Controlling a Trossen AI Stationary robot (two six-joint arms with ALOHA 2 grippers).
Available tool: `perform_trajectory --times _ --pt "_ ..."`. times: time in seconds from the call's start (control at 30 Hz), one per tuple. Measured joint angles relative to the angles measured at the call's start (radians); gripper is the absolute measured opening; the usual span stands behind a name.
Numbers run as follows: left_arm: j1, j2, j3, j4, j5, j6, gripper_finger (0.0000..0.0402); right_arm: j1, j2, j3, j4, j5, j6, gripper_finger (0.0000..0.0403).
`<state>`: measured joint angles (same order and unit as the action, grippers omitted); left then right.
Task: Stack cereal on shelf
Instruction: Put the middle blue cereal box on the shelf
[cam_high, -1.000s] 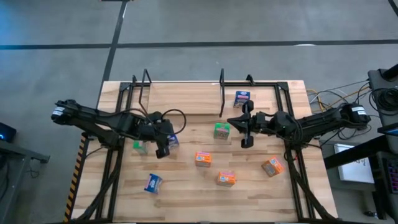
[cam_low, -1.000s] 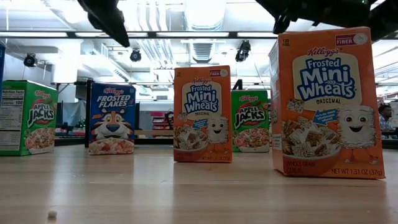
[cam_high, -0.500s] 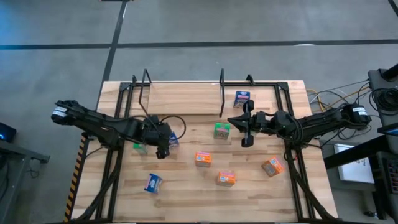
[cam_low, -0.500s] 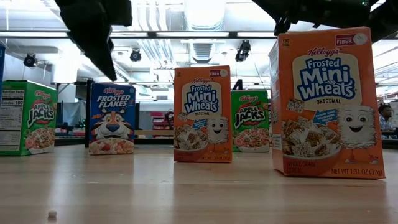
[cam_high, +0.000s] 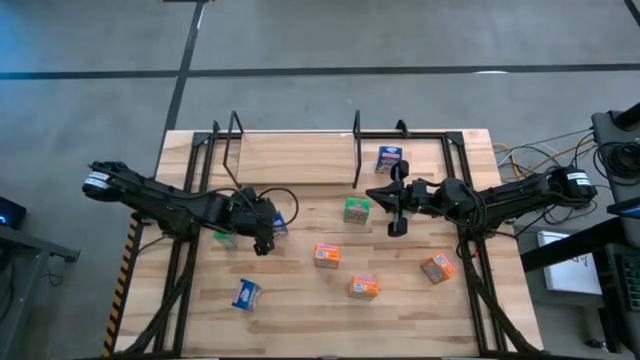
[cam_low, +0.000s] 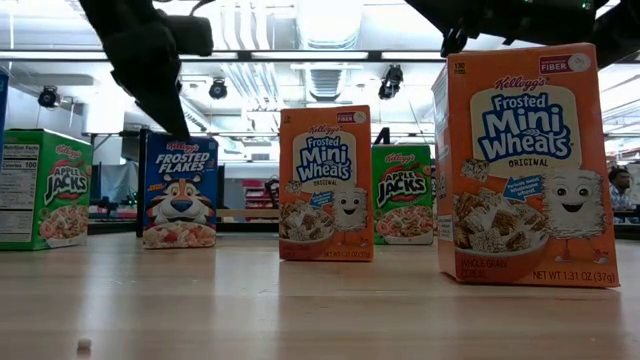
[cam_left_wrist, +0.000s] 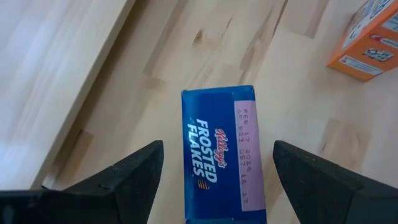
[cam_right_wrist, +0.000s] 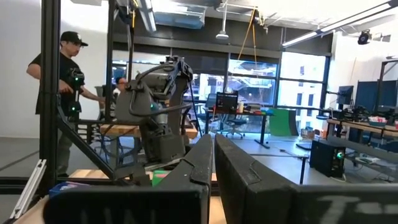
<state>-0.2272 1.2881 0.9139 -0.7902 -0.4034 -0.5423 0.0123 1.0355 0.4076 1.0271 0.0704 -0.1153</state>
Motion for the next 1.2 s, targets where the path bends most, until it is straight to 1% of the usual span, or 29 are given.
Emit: perform_trajectory --times 0.17,0.27,0.4,0.7,0.9,1.03,1.2 --pt "0.0 0.003 -0.014 0.007 0.001 -0.029 0.0284 0.0 0.0 0.0 0.0 0.0 0.0 0.0009" --pt "-0.004 0.003 -0.014 0.007 0.006 -0.041 0.0275 0.0 0.0 0.001 0.0 0.0 -0.001 0.0009" --pt "-0.004 0.003 -0.014 0.005 0.021 -0.044 0.0252 0.0 0.0 0.006 0.0 0.0 -0.008 0.0009" --pt "-0.005 0.003 -0.014 0.004 0.021 -0.044 0.0195 0.0 -0.008 0.007 0.003 0.008 -0.035 0.0009" --pt "-0.005 0.003 -0.014 0.004 0.021 -0.044 0.0164 0.0 -0.022 0.007 -0.004 0.008 -0.036 0.0009" --pt "-0.005 0.003 -0.006 0.002 0.023 -0.022 0.0156 0.0 -0.028 0.007 -0.016 0.008 -0.037 0.0009" --pt "-0.005 0.003 0.038 -0.006 0.023 0.028 0.0155 0.0 -0.028 0.009 -0.027 0.008 -0.038 0.0009"
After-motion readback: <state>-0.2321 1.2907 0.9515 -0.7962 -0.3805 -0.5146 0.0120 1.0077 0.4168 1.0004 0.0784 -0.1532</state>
